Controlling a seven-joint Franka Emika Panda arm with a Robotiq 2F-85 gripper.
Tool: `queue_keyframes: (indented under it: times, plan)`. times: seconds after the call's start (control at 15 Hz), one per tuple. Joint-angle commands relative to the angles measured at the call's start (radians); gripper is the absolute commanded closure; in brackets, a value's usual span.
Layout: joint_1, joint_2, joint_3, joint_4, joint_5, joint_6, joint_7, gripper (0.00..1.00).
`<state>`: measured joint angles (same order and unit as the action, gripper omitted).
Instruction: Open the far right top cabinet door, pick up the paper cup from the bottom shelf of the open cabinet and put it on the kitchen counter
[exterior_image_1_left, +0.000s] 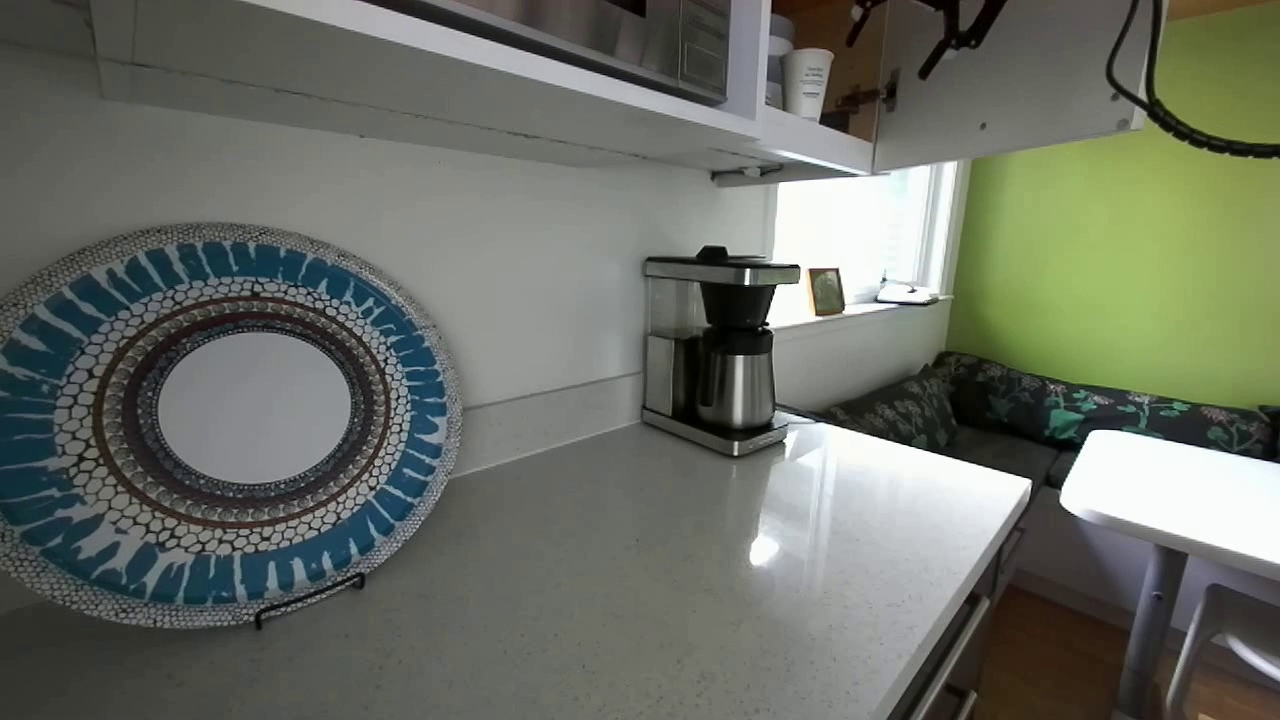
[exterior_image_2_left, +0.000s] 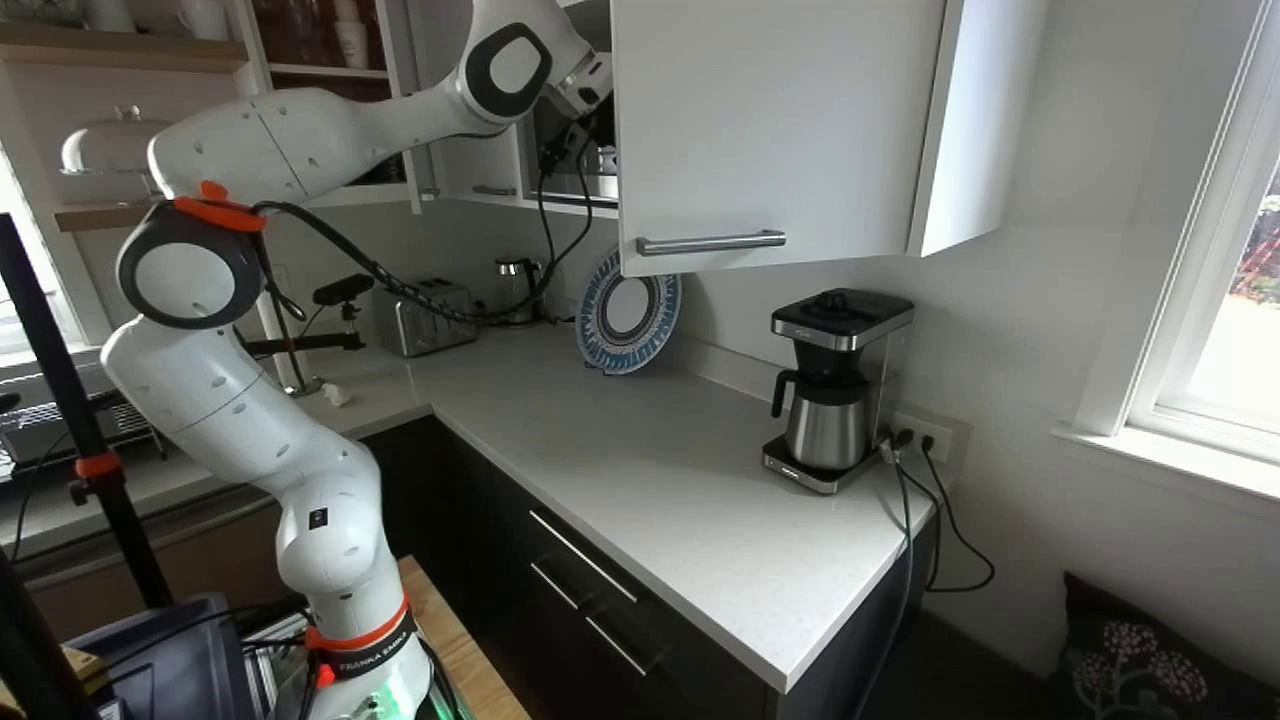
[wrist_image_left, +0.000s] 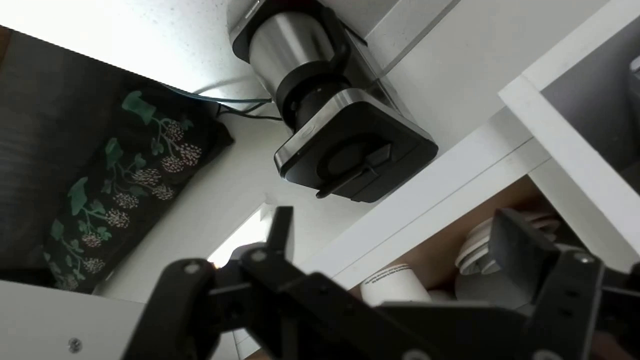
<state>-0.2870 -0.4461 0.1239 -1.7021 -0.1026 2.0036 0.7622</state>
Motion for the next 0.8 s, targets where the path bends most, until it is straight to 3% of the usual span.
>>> queue_keyframes:
  times: [0.0, 0.27, 0.73]
  plan:
    - [0.04, 0.018, -0.028, 0.007, -0.02, -0.001, 0.015, 0.0]
    - [0.05, 0.036, -0.035, 0.009, -0.018, -0.001, 0.015, 0.0]
    - [0.024, 0.157, -0.081, 0.169, -0.056, 0.081, 0.082, 0.0]
